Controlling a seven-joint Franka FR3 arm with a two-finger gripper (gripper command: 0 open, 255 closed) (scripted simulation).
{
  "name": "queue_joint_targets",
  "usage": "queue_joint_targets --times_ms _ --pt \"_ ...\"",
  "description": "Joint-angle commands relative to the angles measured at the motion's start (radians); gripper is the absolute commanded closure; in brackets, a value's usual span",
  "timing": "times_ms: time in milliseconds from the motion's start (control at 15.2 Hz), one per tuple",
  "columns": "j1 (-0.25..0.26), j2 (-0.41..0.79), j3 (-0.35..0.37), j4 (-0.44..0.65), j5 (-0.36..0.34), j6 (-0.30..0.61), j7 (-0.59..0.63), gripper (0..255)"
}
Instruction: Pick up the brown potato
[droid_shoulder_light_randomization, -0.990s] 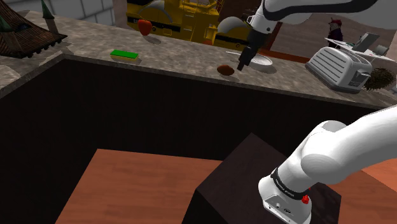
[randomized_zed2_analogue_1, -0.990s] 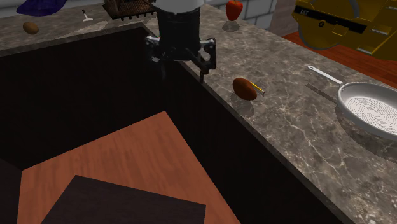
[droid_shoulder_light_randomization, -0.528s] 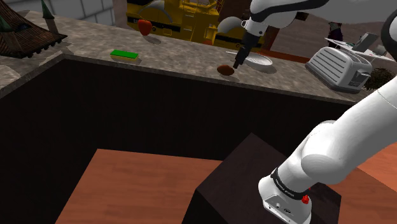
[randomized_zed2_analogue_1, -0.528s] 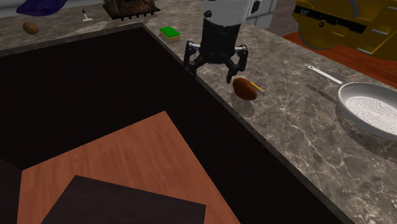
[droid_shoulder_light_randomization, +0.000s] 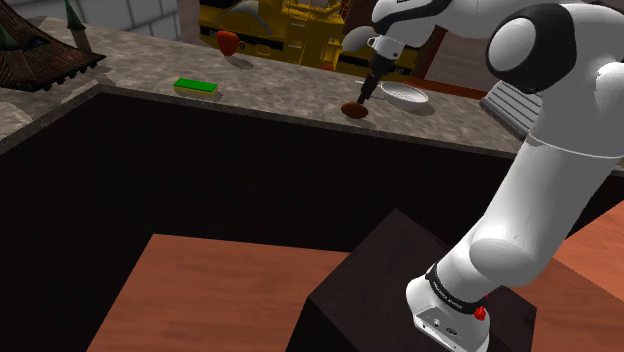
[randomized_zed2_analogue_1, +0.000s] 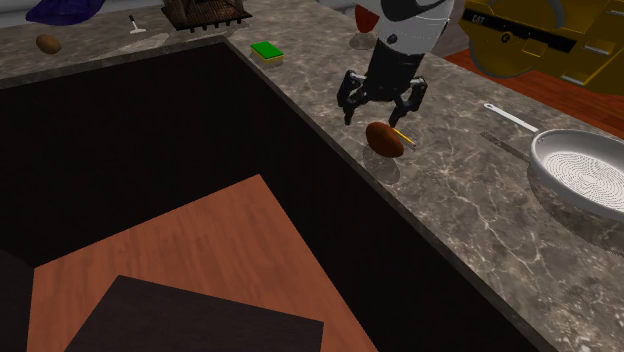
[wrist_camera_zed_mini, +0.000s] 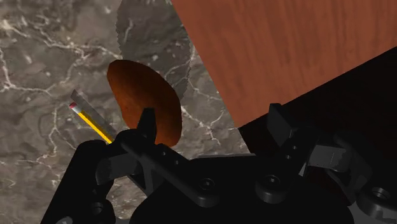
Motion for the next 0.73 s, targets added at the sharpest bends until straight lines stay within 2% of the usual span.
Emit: queue_joint_targets --times_ms 0,198,660 --pt "-0.039 0.101 0.005 0.103 0.06 -0.03 -0.059 0" --pt "-0.107 0.245 0.026 0.272 0.129 -0.087 -0.117 0" --pt "-0.106 0.266 0.036 0.209 0.144 -0.008 -0.14 0"
